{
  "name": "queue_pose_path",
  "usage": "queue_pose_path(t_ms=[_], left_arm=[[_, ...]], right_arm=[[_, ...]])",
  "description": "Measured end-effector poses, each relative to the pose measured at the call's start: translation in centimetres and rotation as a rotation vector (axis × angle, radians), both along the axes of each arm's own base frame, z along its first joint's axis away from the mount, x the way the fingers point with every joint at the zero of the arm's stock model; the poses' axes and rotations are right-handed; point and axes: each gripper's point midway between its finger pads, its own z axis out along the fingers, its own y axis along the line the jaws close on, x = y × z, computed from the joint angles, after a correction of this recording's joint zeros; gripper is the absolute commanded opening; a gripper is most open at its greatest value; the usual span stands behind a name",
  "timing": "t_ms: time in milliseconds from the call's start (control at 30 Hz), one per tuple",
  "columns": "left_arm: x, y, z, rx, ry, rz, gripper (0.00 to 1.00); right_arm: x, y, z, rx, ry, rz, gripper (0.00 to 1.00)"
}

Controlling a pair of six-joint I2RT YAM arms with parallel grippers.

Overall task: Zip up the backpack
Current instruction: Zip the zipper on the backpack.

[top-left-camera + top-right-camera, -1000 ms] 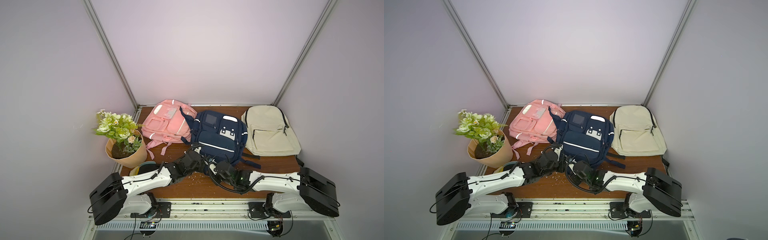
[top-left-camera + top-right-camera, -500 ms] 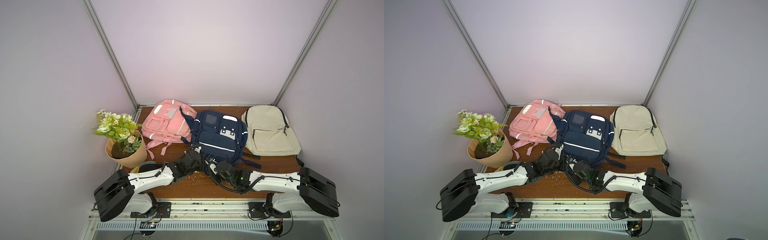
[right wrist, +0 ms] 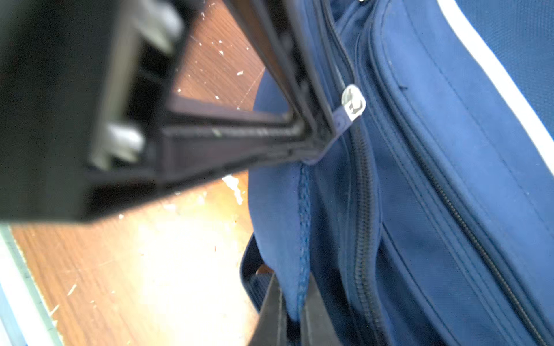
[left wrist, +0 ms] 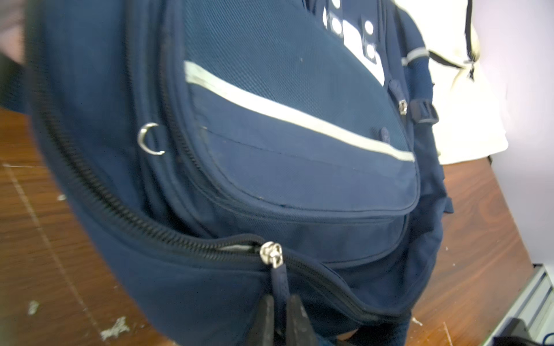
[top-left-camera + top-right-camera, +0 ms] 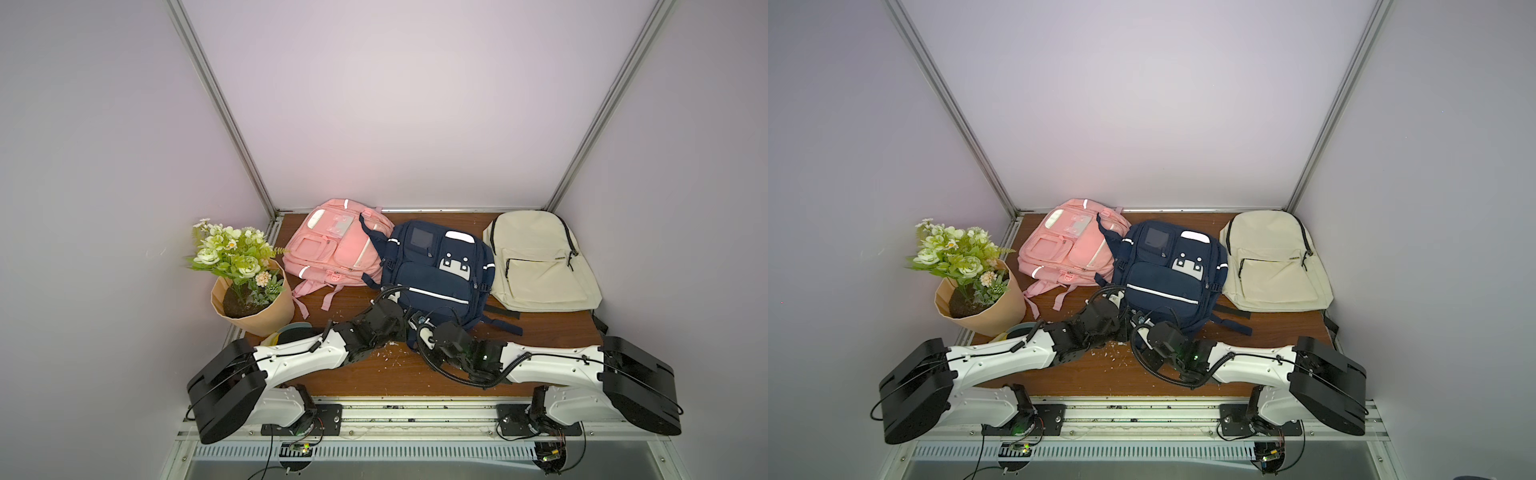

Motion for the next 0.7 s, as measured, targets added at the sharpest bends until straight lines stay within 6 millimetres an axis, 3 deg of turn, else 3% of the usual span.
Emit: queue_pose_path(t_ms=[100, 567, 700], left_arm=[[0.1, 0.5, 0.4, -0.005, -0.017, 0.000, 0.00], [0.1, 1.1, 0.8, 0.038, -0.052, -0.020, 0.00], [0.0, 1.3, 1.3, 0.043, -0.068, -0.034, 0.00]], right_arm=[[-0.1, -0.2, 0.5, 0.014, -0.008, 0.003, 0.00], [-0.2, -0.2, 0.6, 0.011, -0.013, 0.015, 0.01], [-0.5, 0.0, 0.6, 0.008, -0.014, 0.036, 0.29]])
